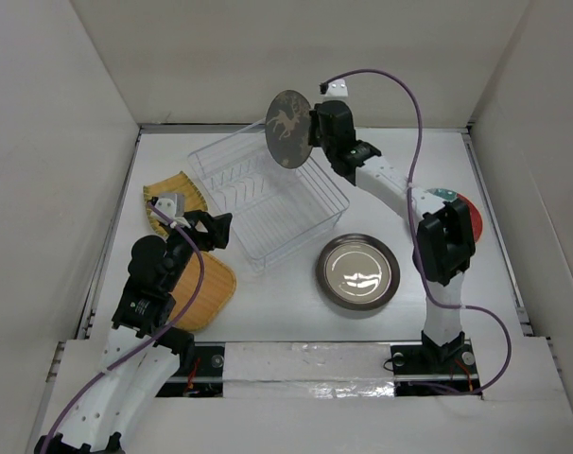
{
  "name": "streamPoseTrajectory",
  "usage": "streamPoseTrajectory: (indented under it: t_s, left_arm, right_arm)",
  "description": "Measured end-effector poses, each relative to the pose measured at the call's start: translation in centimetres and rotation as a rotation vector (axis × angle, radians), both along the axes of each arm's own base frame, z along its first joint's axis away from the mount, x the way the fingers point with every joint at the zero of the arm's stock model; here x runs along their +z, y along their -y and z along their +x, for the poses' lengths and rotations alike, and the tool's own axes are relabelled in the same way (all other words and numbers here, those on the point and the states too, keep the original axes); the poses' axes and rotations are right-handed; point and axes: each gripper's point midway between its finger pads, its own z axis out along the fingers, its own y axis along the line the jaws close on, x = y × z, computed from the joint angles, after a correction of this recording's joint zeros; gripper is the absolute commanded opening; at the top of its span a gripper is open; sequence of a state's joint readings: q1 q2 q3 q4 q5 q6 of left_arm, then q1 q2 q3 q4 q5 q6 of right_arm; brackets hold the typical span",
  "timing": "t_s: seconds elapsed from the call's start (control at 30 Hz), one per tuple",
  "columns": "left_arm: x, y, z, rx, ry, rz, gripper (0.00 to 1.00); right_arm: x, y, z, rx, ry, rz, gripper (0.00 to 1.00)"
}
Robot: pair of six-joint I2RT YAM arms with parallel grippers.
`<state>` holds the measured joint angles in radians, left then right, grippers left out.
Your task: Load the plates into the dish rack
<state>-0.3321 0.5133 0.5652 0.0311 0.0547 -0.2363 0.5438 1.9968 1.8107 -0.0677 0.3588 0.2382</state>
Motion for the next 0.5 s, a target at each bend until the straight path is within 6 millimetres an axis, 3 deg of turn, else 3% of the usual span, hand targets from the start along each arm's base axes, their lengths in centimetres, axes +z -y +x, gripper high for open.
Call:
streamPoseTrajectory:
  t_s: [0.23, 0.5]
  left_arm:
    - [0.0, 0.0, 0.0, 0.0, 0.001, 0.0, 0.73]
    - [0.0, 0.0, 0.0, 0.0, 0.001, 0.0, 0.73]
  right_arm:
    - [0.9, -2.0, -0.8, -0.03, 0.065, -0.187, 0.0]
    - [-1.1, -4.8, -1.4, -0.026, 0.089, -0.362, 0.0]
